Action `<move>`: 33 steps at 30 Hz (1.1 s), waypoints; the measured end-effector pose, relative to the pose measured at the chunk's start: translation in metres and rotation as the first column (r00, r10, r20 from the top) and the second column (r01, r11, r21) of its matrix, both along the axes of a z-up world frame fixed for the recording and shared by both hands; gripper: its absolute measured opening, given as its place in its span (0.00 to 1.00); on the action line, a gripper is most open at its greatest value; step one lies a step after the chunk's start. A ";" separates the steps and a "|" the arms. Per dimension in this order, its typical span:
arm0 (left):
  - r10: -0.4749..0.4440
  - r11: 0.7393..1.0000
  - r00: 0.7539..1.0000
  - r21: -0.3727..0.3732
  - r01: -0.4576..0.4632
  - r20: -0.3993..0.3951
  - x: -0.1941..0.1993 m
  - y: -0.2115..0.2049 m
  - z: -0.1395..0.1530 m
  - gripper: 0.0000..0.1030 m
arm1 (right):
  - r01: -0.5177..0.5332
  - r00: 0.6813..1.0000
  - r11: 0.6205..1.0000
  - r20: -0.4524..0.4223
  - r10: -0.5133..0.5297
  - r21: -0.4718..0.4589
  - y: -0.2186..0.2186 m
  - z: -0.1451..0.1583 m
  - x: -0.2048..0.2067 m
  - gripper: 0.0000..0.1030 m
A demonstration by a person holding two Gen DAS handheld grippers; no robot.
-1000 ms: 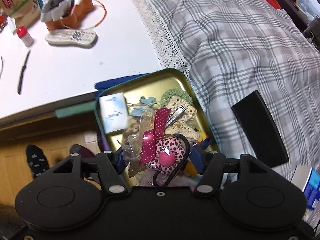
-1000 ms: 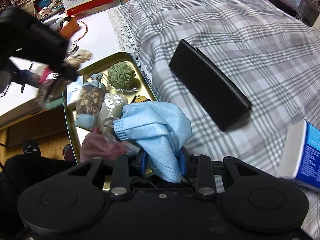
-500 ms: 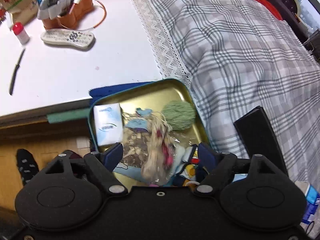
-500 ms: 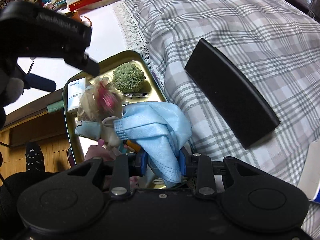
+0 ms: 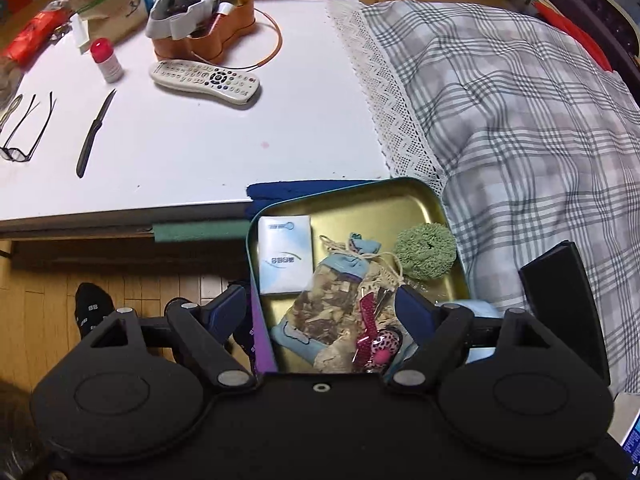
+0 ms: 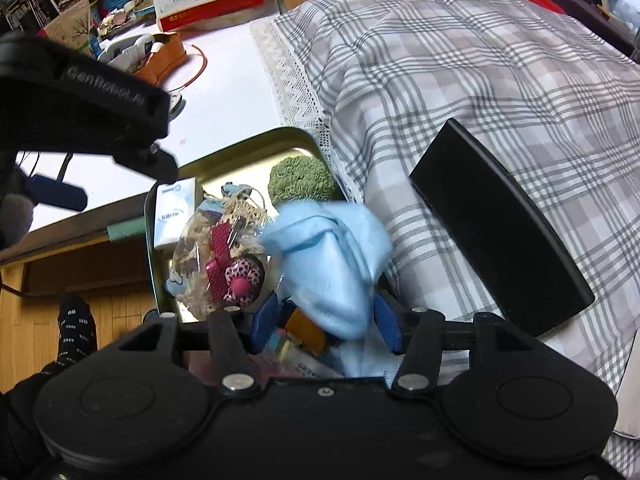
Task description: Organize soft objects
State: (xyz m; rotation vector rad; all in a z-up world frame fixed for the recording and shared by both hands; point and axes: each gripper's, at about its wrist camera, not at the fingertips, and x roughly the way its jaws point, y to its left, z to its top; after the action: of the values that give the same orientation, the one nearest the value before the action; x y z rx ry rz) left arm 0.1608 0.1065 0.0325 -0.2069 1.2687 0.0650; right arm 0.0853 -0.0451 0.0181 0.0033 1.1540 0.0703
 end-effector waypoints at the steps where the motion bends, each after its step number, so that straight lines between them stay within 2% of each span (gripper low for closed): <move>1: 0.000 1.000 1.000 0.004 0.000 0.001 -0.001 0.000 0.000 0.75 | 0.001 1.000 1.000 -0.002 -0.001 0.003 -0.001 0.001 0.000 0.51; 7: -0.032 0.999 0.999 0.015 0.032 0.023 -0.014 -0.009 0.010 0.75 | 0.015 1.000 1.000 -0.010 -0.015 -0.005 -0.010 0.003 -0.013 0.51; 14: -0.126 0.992 0.990 0.038 0.123 0.061 -0.044 -0.039 0.019 0.75 | 0.026 0.999 1.000 -0.025 -0.026 -0.016 -0.020 0.004 -0.036 0.51; 19: -0.168 0.982 0.980 0.101 0.158 0.102 -0.070 -0.064 0.021 0.79 | 0.026 1.000 0.999 -0.004 -0.026 -0.028 -0.026 0.010 -0.058 0.51; 21: -0.186 0.979 0.977 0.109 0.174 0.108 -0.082 -0.071 0.018 0.84 | 0.021 1.000 0.999 0.010 -0.021 -0.044 -0.029 0.013 -0.067 0.52; 24: -0.196 0.977 0.976 0.102 0.186 0.097 -0.097 -0.079 0.010 0.84 | 0.020 0.999 0.998 0.030 -0.018 -0.067 -0.034 0.016 -0.081 0.53; 28: -0.190 0.974 0.978 0.141 0.177 0.087 -0.116 -0.088 0.001 0.86 | 0.036 0.999 0.997 0.038 -0.034 -0.070 -0.045 0.018 -0.096 0.53; 33: -0.180 0.980 0.981 0.101 0.172 0.069 -0.137 -0.091 -0.013 0.87 | 0.067 0.997 0.995 0.034 -0.065 -0.068 -0.061 0.017 -0.111 0.53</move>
State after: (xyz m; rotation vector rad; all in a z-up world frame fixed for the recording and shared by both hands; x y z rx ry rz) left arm 0.0236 0.0152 0.0196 -0.0147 1.1988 -0.0352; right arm -0.0259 -0.1056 0.0351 -0.0210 1.1233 -0.0280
